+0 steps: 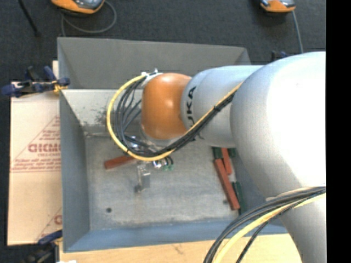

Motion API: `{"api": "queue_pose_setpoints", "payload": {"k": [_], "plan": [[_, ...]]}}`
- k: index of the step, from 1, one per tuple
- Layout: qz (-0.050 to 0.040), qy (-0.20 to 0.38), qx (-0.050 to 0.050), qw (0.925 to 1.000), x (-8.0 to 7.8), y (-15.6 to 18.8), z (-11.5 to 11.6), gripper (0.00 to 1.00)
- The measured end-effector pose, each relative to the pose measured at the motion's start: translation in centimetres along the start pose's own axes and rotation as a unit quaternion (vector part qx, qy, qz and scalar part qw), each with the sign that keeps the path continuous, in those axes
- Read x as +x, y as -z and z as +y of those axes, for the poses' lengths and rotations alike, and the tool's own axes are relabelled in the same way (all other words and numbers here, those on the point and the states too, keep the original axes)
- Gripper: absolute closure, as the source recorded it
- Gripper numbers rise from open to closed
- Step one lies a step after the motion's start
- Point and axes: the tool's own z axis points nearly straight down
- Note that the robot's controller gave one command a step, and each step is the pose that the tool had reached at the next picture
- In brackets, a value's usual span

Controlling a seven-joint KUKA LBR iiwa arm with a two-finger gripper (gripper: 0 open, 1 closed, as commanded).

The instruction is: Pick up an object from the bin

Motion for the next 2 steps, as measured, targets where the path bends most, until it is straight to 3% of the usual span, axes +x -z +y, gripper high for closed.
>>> {"api": "queue_pose_setpoints", "payload": {"k": [1, 2], "plan": [[-0.0017, -0.002, 0.001, 1.0000, -0.1, 0.2, -0.4, 1.00], [-0.0044, 0.017, 0.002, 0.9998, 1.1, 18.8, -1.4, 1.00]]}}
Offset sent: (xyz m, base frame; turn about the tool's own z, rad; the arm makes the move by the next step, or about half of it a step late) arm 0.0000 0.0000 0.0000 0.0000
